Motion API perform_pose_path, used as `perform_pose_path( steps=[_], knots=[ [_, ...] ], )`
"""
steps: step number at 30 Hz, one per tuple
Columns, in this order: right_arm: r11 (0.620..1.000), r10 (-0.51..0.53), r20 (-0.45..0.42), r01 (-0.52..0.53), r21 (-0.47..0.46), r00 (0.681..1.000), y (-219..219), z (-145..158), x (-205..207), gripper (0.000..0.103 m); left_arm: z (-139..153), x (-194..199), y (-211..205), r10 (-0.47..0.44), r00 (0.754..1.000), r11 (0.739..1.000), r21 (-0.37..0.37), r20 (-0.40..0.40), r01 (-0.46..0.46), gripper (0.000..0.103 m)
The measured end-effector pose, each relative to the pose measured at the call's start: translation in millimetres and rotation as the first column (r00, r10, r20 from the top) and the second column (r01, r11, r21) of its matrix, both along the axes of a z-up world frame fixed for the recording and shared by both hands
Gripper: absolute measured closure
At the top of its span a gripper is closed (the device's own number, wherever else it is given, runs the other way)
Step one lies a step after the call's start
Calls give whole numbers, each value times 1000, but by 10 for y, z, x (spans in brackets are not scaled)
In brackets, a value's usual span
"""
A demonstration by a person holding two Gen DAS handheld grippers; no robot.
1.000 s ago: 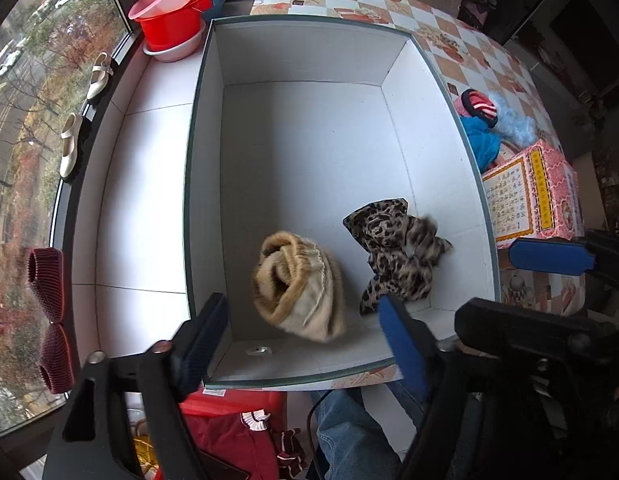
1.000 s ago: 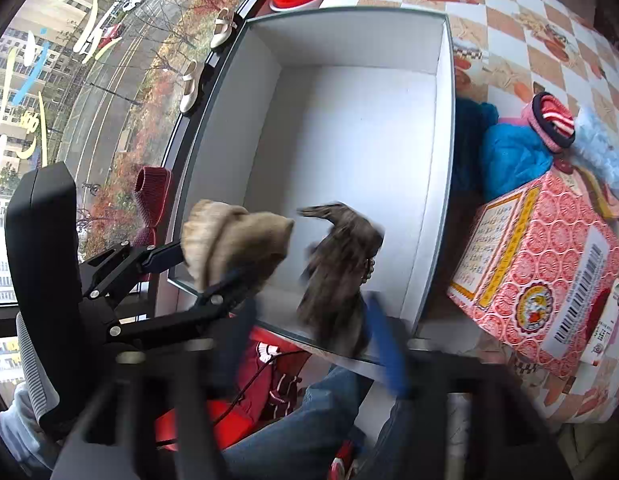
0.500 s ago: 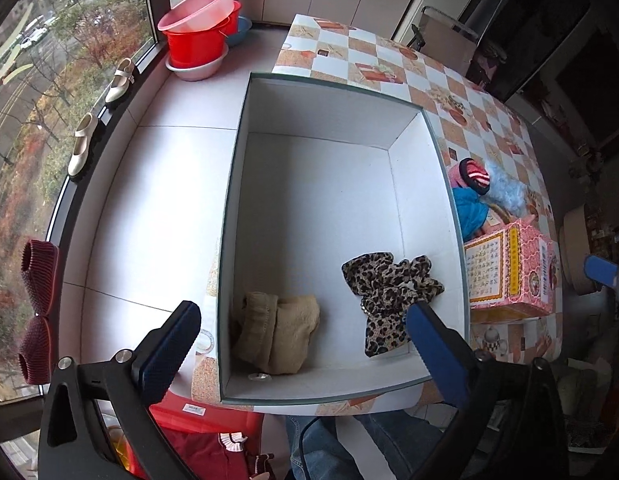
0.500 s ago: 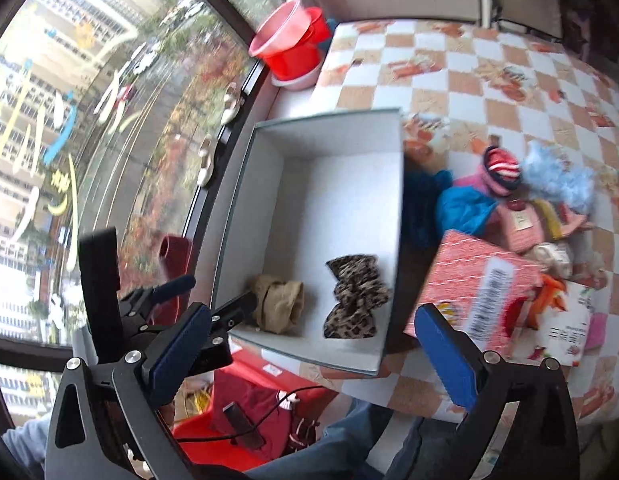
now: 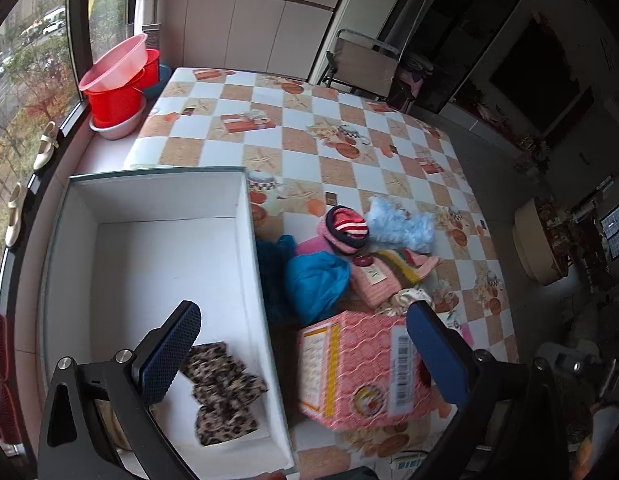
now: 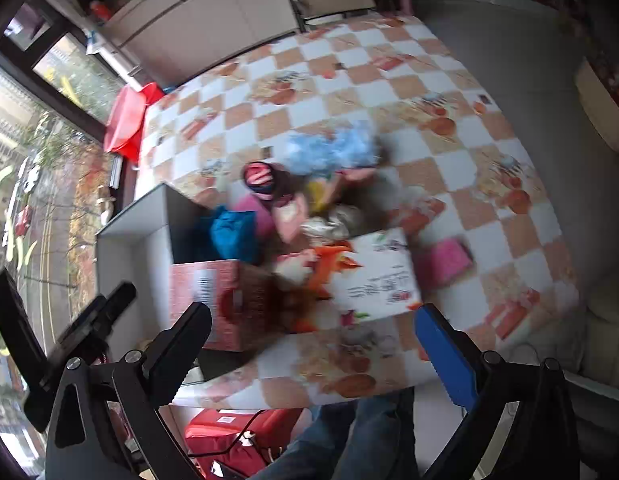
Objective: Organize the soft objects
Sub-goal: 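Move both tools back toward the remaining soft items on the table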
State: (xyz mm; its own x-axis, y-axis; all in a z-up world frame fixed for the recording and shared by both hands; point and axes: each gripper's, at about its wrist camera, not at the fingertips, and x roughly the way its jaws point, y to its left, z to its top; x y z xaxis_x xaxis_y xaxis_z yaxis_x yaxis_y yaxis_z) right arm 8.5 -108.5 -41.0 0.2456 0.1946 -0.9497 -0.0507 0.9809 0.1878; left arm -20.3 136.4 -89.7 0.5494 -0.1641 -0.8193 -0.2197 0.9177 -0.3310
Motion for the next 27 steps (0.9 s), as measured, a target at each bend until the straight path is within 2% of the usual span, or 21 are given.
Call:
perform_pose_path(
  steps=[6, 15, 18, 23, 27],
  knots=[
    [998, -52, -35, 51, -26, 998, -493, -101, 121, 0, -340, 330, -201, 12, 998, 1000, -20, -69, -14, 0],
    [998, -49, -108, 46, -29, 993, -867, -366, 449, 0, -482, 278, -273, 71, 988, 997, -16, -135, -74, 0],
    [1000, -17, -131, 15, -16, 991, -861, -439, 553, 0, -463, 263, -265, 103, 984, 995, 13, -146, -102, 0],
    [1000, 18, -133, -16, 20, 991, -856, -463, 702, 0, -271, 323, -208, 149, 975, 981, 149, -166, -124, 0],
    [999, 34, -136, -28, 46, 990, -897, -486, 827, 0, -76, 554, -245, 121, 973, 982, 165, -196, -89, 0]
  ],
)
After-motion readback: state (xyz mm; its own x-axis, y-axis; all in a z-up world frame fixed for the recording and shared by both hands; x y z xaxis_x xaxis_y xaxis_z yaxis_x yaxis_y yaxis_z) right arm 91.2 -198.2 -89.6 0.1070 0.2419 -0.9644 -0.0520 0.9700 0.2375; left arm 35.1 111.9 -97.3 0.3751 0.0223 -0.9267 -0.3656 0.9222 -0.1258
